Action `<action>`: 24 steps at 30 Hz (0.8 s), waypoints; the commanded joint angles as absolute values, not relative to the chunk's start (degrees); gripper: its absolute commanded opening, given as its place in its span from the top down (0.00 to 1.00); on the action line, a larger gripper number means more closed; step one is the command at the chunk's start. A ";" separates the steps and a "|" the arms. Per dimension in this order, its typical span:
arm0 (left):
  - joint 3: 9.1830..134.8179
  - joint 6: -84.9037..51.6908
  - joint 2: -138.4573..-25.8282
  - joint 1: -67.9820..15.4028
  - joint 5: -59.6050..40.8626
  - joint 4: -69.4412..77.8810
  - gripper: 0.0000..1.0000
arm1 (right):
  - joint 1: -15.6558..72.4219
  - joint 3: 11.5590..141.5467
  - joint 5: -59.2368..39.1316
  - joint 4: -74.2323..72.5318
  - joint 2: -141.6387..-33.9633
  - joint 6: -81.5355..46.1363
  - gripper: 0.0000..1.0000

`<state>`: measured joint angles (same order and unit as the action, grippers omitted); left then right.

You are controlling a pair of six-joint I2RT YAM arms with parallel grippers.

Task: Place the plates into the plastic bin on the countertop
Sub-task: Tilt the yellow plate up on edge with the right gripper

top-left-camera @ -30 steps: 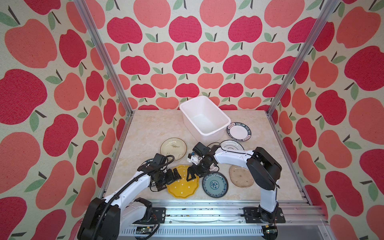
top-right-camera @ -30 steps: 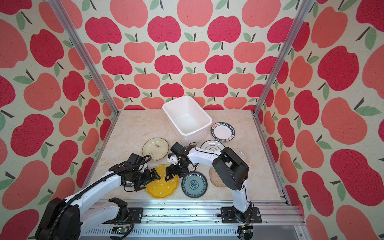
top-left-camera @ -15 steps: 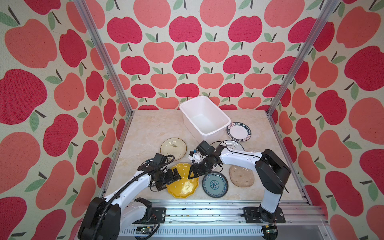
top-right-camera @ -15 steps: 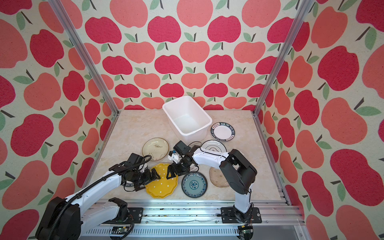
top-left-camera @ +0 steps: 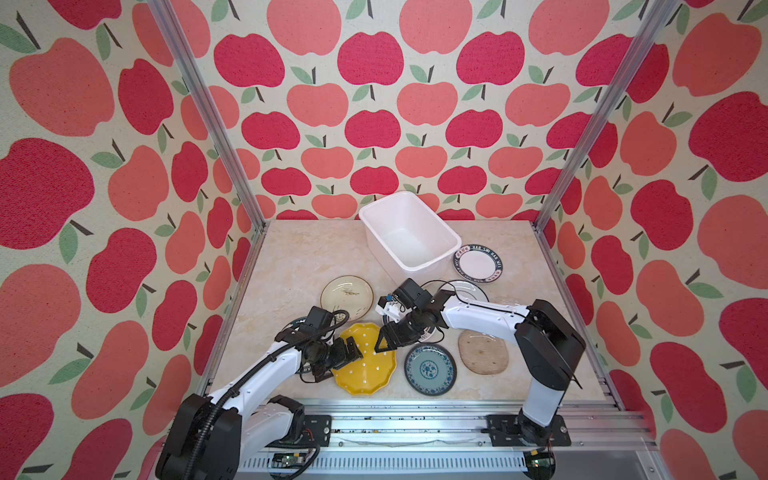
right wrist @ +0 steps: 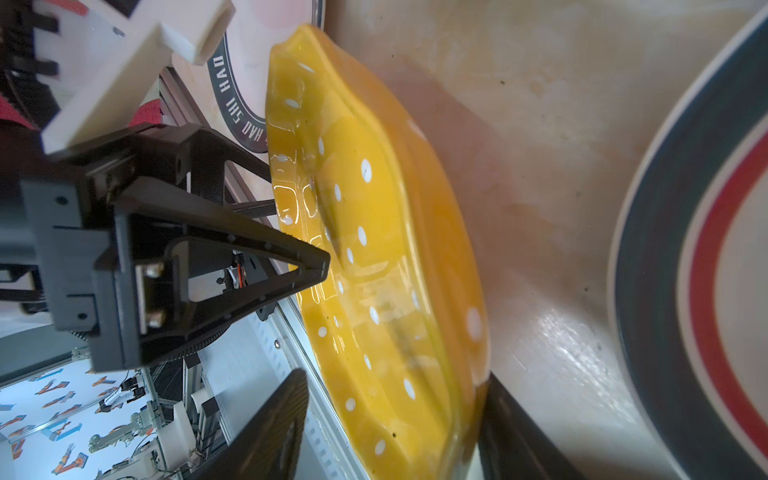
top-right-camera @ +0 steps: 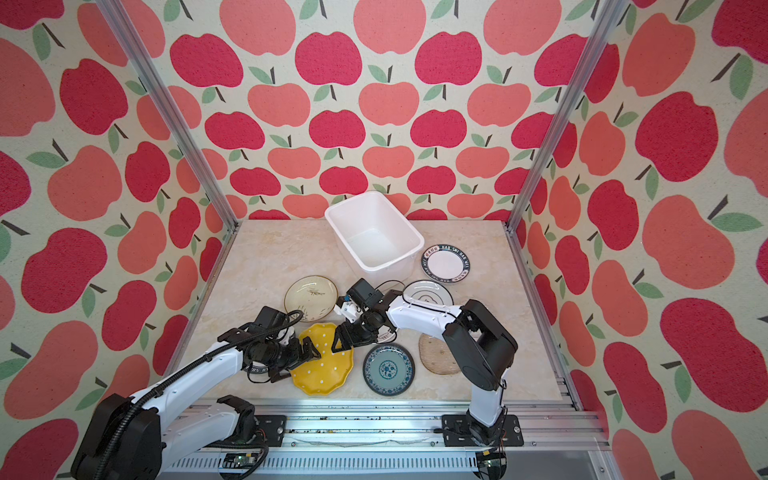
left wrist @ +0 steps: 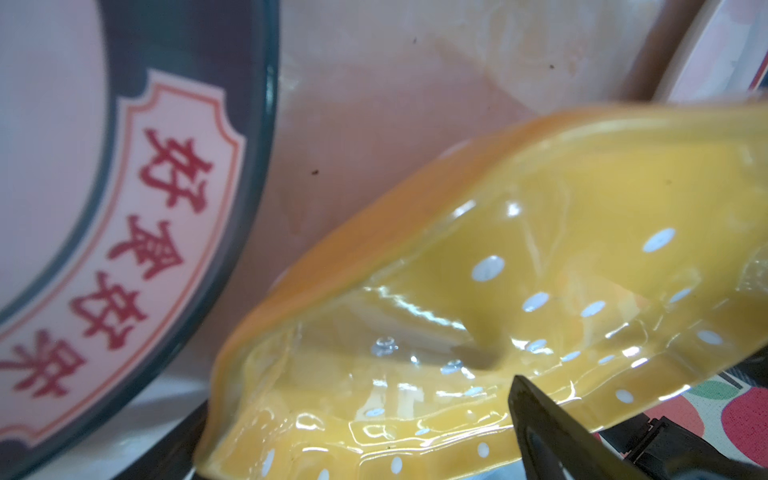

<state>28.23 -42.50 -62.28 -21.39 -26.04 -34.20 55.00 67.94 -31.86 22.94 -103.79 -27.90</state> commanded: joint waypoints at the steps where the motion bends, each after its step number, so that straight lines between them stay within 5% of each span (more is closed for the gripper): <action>1: 28.13 -40.52 -62.84 -21.20 -25.99 -30.95 0.01 | 56.86 69.80 -37.09 17.35 -104.27 -28.47 0.39; 24: 29.17 -40.12 -63.22 -20.15 -26.58 -31.54 0.01 | 56.44 70.48 -34.31 20.43 -103.57 -28.59 0.83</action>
